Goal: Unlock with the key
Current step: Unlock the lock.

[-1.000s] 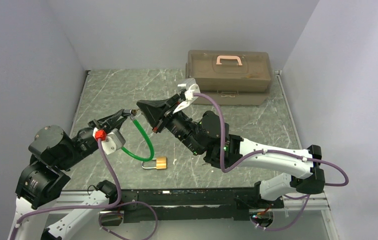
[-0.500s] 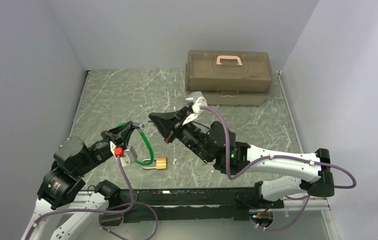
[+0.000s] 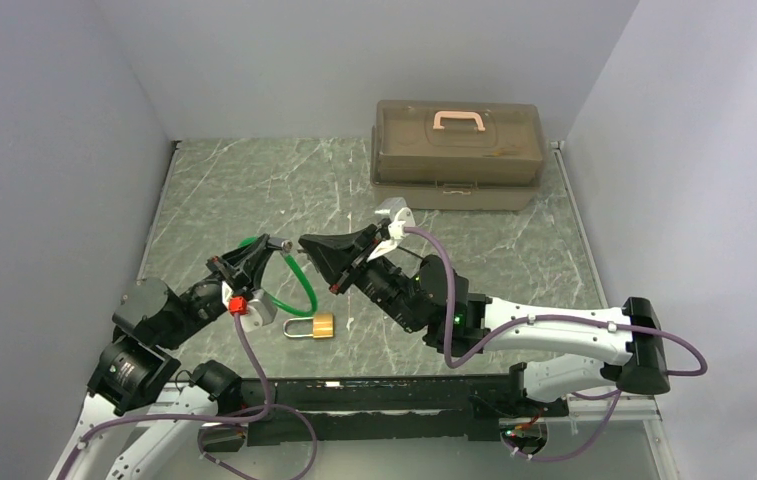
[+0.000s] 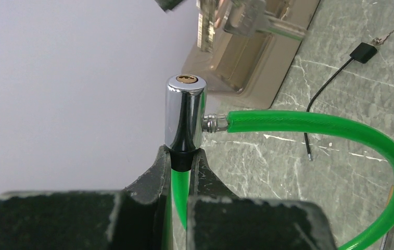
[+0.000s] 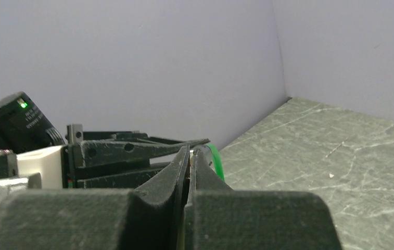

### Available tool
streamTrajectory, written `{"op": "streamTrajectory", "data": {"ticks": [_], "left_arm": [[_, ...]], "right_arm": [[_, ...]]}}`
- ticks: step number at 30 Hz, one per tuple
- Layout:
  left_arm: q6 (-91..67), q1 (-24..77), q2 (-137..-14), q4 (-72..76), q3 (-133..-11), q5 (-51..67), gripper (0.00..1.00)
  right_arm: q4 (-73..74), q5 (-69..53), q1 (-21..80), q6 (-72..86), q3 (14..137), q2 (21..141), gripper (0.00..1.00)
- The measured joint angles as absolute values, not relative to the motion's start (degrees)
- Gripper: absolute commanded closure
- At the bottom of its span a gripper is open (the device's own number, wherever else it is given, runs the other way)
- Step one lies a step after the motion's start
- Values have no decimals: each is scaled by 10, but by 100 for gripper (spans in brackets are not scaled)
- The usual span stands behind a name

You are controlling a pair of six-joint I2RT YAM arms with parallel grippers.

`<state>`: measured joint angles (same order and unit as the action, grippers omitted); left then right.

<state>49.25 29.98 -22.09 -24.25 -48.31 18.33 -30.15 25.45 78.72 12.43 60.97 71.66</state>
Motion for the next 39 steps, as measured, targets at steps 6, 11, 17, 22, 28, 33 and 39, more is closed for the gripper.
{"op": "streamTrajectory", "data": {"ticks": [6, 11, 17, 22, 28, 33, 39], "left_arm": [[495, 300, -211, -224, -451, 182, 100], [498, 300, -211, -216, -441, 179, 100], [496, 300, -205, -203, -440, 176, 100], [495, 300, -203, -200, -440, 176, 100], [487, 300, -203, -200, -440, 177, 100], [484, 300, -204, -202, -440, 176, 100], [483, 300, -203, -206, -440, 177, 100]], "right_arm": [[-347, 266, 787, 114, 609, 728, 100], [-359, 283, 787, 112, 609, 743, 100], [-362, 304, 797, 105, 609, 749, 100], [-368, 312, 801, 96, 609, 750, 100], [-370, 312, 801, 89, 609, 757, 100], [-370, 312, 801, 85, 610, 766, 100], [-374, 310, 801, 80, 612, 768, 100]]}}
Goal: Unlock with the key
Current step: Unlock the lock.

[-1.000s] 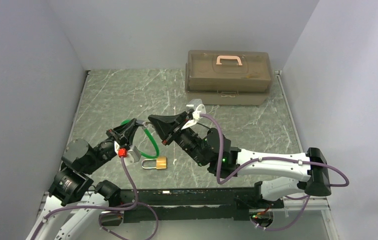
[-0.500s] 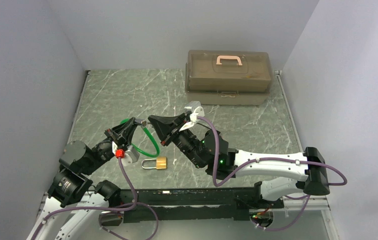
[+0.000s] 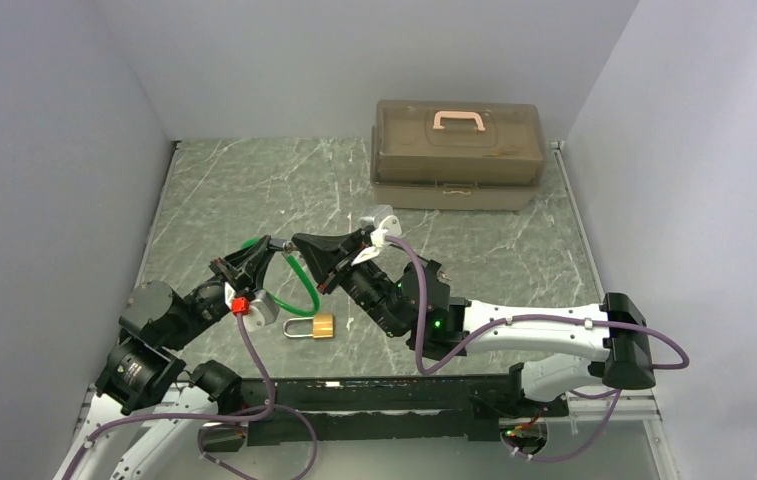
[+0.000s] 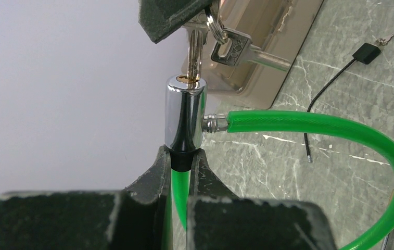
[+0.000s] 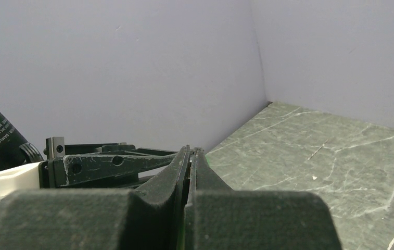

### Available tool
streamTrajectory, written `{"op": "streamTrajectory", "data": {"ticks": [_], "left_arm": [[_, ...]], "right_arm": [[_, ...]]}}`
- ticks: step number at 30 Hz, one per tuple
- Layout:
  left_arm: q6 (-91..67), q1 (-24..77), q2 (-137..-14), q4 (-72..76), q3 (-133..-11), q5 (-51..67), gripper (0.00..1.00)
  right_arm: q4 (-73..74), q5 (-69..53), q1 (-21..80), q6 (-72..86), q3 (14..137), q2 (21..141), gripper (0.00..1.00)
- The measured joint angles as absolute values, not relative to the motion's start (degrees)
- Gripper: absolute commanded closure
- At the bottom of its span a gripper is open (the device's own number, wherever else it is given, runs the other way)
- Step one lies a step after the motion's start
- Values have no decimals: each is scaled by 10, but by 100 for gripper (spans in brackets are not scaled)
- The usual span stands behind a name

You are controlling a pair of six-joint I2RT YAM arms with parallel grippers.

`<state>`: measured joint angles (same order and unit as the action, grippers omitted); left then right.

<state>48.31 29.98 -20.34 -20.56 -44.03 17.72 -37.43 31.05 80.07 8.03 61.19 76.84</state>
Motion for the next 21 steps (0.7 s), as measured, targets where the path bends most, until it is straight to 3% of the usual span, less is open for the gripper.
{"op": "streamTrajectory", "data": {"ticks": [21], "left_arm": [[472, 300, -202, -209, -441, 181, 100]], "right_arm": [[-383, 310, 801, 70, 618, 775, 100]]}}
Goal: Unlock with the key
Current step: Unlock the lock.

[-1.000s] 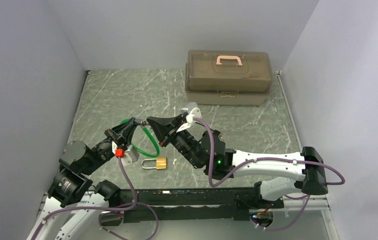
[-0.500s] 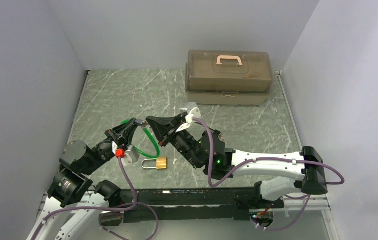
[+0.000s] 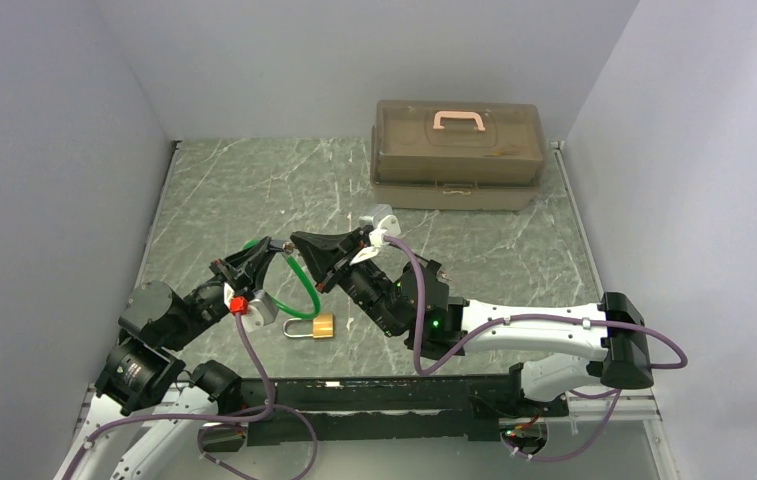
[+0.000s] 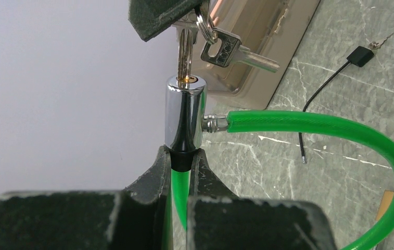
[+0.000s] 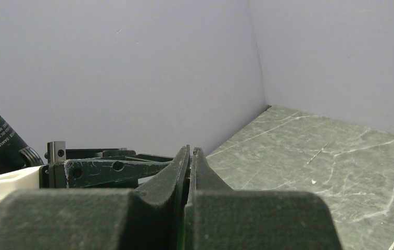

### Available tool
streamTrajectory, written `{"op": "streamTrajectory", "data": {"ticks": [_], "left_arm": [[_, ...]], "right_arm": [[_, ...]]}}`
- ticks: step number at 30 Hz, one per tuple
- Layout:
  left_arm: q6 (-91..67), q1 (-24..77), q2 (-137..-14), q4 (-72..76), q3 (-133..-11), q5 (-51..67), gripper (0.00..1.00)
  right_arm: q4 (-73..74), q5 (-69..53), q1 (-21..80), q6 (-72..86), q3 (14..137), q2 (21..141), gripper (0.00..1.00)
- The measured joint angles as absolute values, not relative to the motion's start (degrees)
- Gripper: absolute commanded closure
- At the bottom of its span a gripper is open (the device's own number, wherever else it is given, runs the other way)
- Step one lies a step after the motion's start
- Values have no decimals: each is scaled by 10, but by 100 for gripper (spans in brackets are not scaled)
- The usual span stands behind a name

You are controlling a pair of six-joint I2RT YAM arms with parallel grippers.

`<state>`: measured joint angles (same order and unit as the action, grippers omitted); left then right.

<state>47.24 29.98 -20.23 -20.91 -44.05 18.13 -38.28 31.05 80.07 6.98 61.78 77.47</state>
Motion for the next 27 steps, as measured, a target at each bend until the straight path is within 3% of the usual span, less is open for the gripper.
{"op": "streamTrajectory", "data": {"ticks": [27], "left_arm": [[462, 300, -200, -208, -441, 185, 100]], "right_arm": [[-390, 315, 801, 71, 608, 769, 100]]}}
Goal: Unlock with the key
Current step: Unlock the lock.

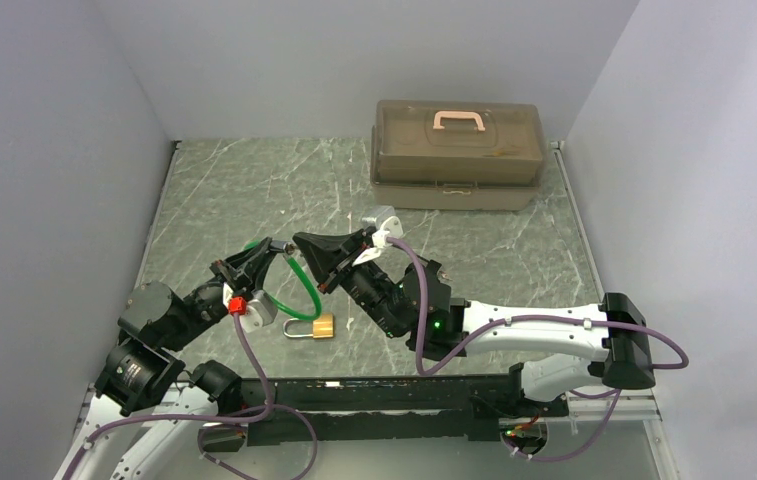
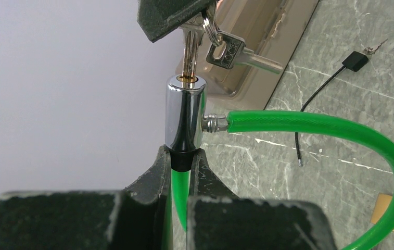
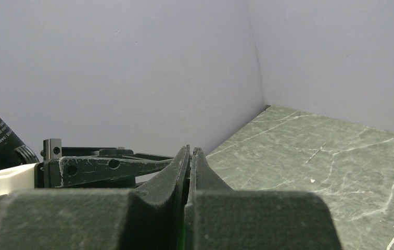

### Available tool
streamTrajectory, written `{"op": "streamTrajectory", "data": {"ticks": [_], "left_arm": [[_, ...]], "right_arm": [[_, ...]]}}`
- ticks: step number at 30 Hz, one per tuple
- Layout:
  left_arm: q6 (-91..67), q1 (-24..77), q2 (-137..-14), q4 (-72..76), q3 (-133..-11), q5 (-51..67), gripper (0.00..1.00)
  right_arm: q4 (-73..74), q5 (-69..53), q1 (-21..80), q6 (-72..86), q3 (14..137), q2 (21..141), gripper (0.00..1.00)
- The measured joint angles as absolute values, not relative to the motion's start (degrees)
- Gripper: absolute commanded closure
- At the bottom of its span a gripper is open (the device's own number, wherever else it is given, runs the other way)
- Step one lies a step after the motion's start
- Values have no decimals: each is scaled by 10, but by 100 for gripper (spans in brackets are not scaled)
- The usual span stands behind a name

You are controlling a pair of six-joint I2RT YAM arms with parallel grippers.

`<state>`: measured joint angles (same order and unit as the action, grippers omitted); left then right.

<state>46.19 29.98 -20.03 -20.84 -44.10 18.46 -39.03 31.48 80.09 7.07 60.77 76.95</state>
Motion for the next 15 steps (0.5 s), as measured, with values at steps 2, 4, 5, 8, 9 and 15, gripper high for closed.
{"op": "streamTrajectory", "data": {"ticks": [2, 4, 5, 8, 9, 15], "left_arm": [[462, 300, -200, -208, -441, 186, 100], [460, 300, -200, -208, -441, 187, 100], [460, 300, -200, -208, -441, 187, 100], [458, 300, -200, -208, -441, 187, 100], [457, 300, -200, -208, -442, 187, 100], [440, 300, -200, -209, -443, 187, 100]], "right_arm": [[-390, 315, 801, 70, 608, 769, 100], [-391, 314, 801, 70, 608, 769, 100], [-391, 314, 801, 70, 608, 769, 100], [-391, 311, 801, 71, 608, 769, 100], [-391, 310, 801, 71, 608, 769, 100], [-392, 310, 801, 70, 608, 770, 100]]}}
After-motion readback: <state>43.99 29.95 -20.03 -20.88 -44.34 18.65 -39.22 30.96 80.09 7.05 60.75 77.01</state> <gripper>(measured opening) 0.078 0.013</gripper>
